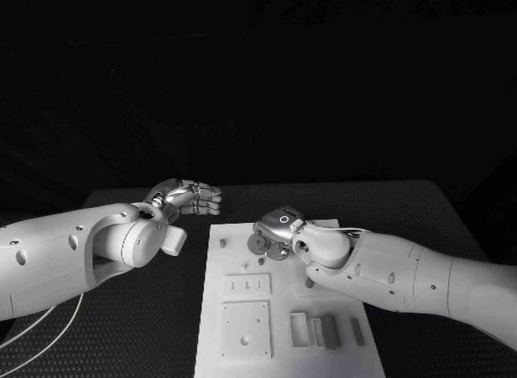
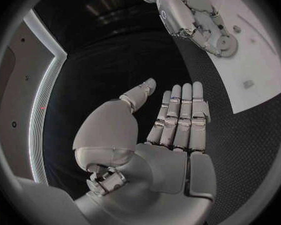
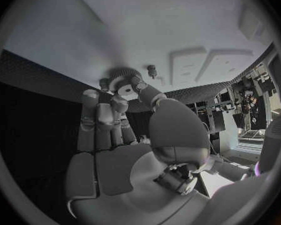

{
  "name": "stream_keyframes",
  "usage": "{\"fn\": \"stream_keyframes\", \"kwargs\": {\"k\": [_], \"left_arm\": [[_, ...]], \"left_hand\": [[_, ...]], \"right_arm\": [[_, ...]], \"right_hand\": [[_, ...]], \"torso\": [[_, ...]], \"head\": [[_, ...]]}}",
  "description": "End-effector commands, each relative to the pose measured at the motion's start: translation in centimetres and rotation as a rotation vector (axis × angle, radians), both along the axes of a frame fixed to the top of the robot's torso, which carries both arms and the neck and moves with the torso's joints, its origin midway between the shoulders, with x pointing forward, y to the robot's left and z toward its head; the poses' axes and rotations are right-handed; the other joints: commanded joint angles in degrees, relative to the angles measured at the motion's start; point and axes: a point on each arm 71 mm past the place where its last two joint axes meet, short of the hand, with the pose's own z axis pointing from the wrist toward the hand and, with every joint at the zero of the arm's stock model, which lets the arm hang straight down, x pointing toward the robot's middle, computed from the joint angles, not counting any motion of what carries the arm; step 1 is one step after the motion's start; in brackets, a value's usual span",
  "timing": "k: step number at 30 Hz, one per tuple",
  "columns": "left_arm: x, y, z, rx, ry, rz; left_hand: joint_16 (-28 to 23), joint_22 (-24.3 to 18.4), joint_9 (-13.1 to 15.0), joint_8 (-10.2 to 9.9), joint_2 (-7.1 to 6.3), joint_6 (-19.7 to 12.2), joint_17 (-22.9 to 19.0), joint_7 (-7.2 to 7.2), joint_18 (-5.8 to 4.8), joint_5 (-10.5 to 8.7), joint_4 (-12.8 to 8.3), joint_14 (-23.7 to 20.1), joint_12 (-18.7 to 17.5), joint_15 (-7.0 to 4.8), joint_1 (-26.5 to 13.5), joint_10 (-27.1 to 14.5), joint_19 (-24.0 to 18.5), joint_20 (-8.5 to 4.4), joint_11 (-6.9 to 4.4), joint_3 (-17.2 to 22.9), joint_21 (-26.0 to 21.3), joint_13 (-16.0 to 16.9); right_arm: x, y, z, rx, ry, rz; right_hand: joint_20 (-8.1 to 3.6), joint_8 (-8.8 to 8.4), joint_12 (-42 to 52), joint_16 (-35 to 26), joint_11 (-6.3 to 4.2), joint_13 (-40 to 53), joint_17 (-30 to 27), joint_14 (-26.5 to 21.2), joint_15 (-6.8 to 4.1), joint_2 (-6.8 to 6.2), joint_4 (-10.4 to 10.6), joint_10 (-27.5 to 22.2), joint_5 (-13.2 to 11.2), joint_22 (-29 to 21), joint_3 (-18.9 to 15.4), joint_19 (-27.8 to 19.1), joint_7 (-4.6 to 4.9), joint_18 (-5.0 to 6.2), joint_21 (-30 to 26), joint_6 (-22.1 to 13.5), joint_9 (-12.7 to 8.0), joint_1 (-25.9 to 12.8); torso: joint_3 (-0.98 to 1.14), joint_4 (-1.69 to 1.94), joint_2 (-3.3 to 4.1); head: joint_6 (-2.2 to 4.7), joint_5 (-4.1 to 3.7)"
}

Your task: Assemble the parts on the task board

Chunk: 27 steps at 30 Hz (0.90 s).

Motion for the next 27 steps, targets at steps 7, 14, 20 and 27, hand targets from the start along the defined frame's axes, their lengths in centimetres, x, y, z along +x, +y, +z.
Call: {"fn": "stream_keyframes", "kwargs": {"k": [7,14,20,27], "left_arm": [[0.0,-0.2,0.2,-0.003,-0.012,-0.007],[0.0,-0.1,0.2,-0.003,-0.011,-0.007],[0.0,-0.1,0.2,-0.002,-0.011,-0.005],[0.0,0.0,0.2,-0.002,-0.011,-0.004]], "left_hand": [[-0.25,0.07,0.0,-0.28,-0.58,-0.46,0.08,-0.16,1.06,-0.13,0.31,-0.36,-0.25,-0.06,-0.16,-0.04,-0.15,0.22,0.49,0.02,-0.34,0.08],[-0.28,0.09,0.0,-0.29,-0.6,-0.49,0.1,-0.15,1.07,-0.13,0.31,-0.38,-0.28,-0.05,-0.15,-0.06,-0.14,0.22,0.5,0.01,-0.35,0.08],[-0.31,0.1,-0.01,-0.3,-0.62,-0.51,0.12,-0.14,1.07,-0.14,0.31,-0.39,-0.3,-0.04,-0.15,-0.07,-0.15,0.23,0.51,0.01,-0.36,0.08],[-0.34,0.11,-0.01,-0.31,-0.64,-0.54,0.14,-0.13,1.07,-0.13,0.31,-0.4,-0.33,-0.04,-0.15,-0.09,-0.15,0.23,0.52,0.0,-0.37,0.08]], "right_arm": [[-0.2,-0.3,-0.3,0.046,0.015,-0.001],[-0.2,-0.7,-0.5,0.053,0.052,-0.007],[0.0,-1.2,-1.2,0.056,0.166,-0.039],[0.2,-2.1,-1.3,0.064,0.183,-0.068]], "right_hand": [[0.02,-4.17,-0.42,-0.44,1.69,-0.17,-0.21,-0.13,1.81,-3.5,0.06,-0.9,0.2,0.75,0.33,0.22,2.26,0.82,-0.64,-0.7,-1.96,0.61],[0.11,-4.86,-0.35,-0.4,1.93,-0.22,-0.25,-0.27,2.09,-4.66,0.81,-1.19,0.21,0.75,0.86,0.27,2.51,0.82,-0.78,-2.4,-2.26,1.26],[0.33,-4.45,-0.34,-0.33,1.69,-0.19,-0.16,-1.0,1.89,-1.08,-1.11,-2.01,0.26,1.01,0.69,-0.58,2.25,0.82,-0.99,-2.37,-2.07,2.72],[0.84,-3.97,-0.15,0.0,1.65,-0.17,0.03,-1.92,1.84,1.49,-2.13,-2.72,0.23,1.1,3.17,-1.47,2.17,0.82,-1.01,-2.22,-2.0,5.57]], "torso": [[0.03,0.01,0.0],[0.0,0.03,0.01],[-0.02,0.02,0.0],[0.02,-0.03,-0.01]], "head": [[0.05,0.04],[0.02,0.1],[0.02,0.11],[-0.06,0.19]]}}
